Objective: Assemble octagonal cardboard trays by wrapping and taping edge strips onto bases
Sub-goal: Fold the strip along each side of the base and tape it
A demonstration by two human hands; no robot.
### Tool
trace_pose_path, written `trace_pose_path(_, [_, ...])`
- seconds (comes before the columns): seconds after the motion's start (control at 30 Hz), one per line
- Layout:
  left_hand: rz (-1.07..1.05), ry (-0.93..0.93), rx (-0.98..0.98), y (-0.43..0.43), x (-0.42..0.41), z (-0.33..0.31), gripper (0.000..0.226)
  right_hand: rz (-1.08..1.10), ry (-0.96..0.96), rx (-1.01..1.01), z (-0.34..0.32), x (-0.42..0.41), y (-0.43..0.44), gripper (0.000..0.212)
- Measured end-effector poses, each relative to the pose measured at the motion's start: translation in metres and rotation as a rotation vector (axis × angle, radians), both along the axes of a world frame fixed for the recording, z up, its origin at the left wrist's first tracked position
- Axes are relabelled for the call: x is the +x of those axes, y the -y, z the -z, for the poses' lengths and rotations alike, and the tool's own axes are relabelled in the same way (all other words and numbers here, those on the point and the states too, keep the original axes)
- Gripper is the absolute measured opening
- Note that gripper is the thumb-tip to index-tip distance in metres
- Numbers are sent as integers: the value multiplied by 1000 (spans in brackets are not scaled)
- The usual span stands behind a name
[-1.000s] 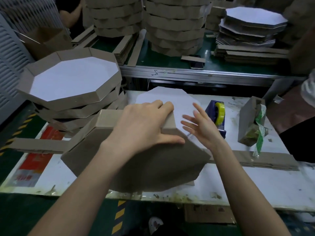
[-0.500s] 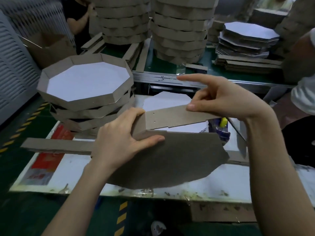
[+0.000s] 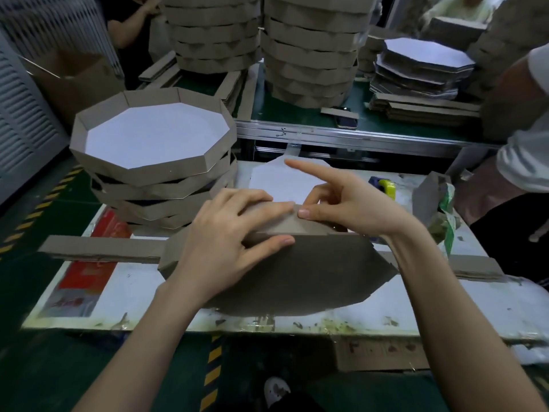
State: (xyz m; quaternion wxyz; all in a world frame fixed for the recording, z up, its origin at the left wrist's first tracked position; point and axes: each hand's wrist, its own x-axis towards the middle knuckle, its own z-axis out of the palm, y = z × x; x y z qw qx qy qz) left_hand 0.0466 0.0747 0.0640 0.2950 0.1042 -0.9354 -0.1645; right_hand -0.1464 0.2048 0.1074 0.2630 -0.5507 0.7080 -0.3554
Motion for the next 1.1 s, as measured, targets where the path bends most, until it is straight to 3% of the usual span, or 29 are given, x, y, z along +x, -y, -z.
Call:
trace_pose_path(0.3, [8,-29,15,1,-1,0,52,68,19,-76,-21,4,-6,67])
trace_pose_path(0.57, [80,-25,-24,1,-6,-3,33,126,54,-55,-9,6,-10,74])
trace_pose_path(0.63, [80,-36,58,2,-9,-6,31,297,-51,-119,-7,9,-6,62])
trace_pose_path(0.7, [61,-30,136,2,-11,-9,29,524,-197,-304,-6,16,-2,29])
trace_pose_path(0.73, [57,-20,161,2,-11,-11,28,601,-160,-412,-8,20,-3,16])
trace_pose_path(0.8, [62,1,170,2,-12,-11,30,626,73,-519,-11,31,-8,17])
trace_pose_path(0.9, [53,-34,203,1,-11,-10,35,499,477,-443,-9,56,-13,23])
trace_pose_path(1.1, [92,-26,246,1,-6,-6,58,579,654,-387,9,89,-14,22])
